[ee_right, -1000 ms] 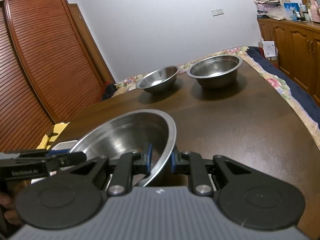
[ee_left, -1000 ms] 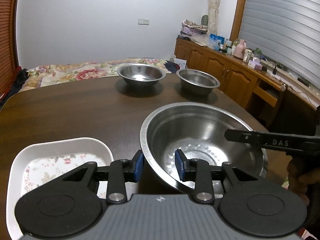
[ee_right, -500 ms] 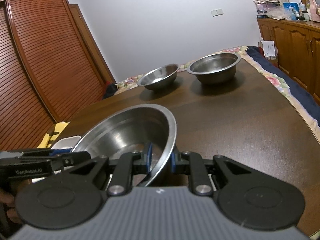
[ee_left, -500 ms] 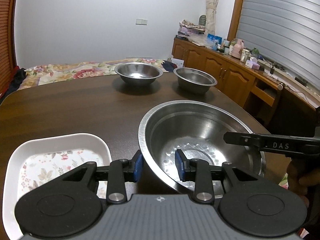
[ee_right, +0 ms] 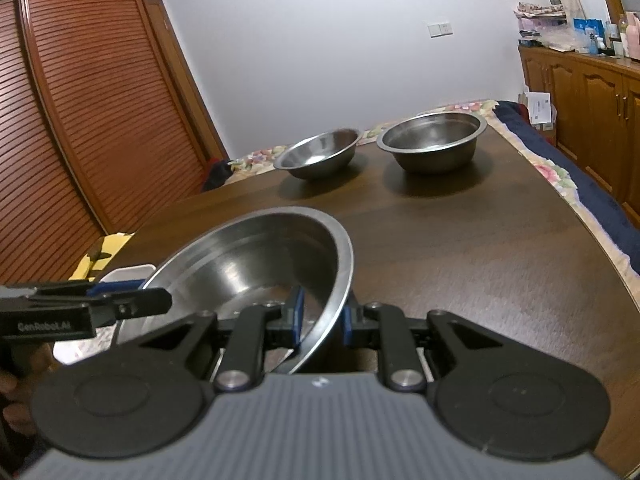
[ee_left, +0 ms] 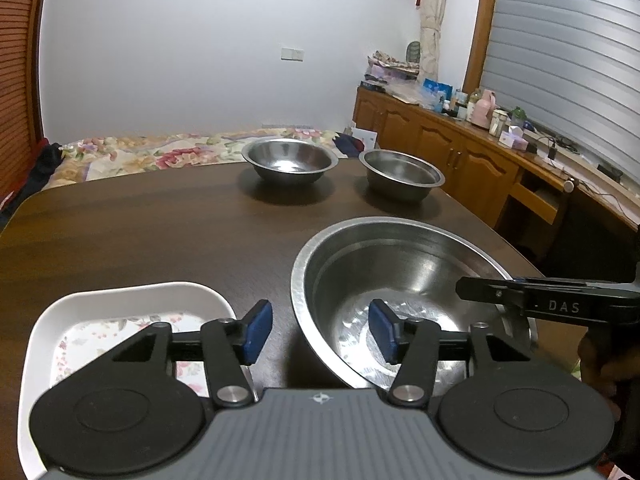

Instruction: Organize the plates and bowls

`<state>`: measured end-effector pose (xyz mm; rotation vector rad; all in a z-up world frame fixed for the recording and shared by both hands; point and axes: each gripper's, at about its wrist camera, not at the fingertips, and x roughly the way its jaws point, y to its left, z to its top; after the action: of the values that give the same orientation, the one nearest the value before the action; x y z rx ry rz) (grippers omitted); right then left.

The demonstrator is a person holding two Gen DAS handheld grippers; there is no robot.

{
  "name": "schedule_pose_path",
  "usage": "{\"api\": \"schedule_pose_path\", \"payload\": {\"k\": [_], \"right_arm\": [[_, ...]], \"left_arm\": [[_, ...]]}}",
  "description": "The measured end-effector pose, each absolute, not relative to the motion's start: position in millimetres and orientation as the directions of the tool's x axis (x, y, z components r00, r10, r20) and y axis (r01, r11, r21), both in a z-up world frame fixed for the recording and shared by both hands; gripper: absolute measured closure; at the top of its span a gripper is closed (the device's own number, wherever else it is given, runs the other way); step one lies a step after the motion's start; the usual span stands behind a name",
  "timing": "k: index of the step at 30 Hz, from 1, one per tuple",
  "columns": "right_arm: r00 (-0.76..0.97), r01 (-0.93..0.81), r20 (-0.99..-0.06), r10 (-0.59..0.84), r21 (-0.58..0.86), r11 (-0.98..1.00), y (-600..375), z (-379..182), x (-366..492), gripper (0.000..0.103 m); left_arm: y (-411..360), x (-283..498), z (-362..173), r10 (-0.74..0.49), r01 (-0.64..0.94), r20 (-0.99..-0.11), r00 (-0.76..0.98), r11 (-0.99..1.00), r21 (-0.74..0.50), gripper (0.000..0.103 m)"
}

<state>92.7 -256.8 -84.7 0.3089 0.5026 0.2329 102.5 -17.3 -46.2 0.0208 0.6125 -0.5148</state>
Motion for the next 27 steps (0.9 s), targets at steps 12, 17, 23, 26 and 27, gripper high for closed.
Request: {"api": "schedule_pose_path", "payload": {"k": [12,17,23,26,27], "right_arm": [[0.88,-0.118,-0.405,0.249,0.322,0.939,-261,-74,91,0.044],[0.89,-0.106,-0.393,0.231,0.316,0.943,-262,-70,91,0.029],[0.896,-0.104,-0.381,0.229,0.323,0.941,-268,-68,93,0.018],[0.903,-0.101,-0.371,0.217,0.307,0.946,-273,-64,95,0.009],[0.908,-0.097,-0.366,0.206,0.296,0.95,-275,-62,96,0.009]], "left_arm": [[-12,103,-40,-0.429,0.435,-0.527,0.734,0.892,-0.121,0.015],[-11,101,-38,-0.423,0.428,-0.515,0.745,0.896,-0.117,0.011],[-11,101,-35,-0.417,0.424,-0.512,0.751,0.899,-0.11,0.007],[-9,103,-29,-0.421,0.427,-0.501,0.756,0.898,-0.111,0.007],[-8,105,-27,-0.426,0.431,-0.496,0.756,0.895,-0.112,0.007]]}}
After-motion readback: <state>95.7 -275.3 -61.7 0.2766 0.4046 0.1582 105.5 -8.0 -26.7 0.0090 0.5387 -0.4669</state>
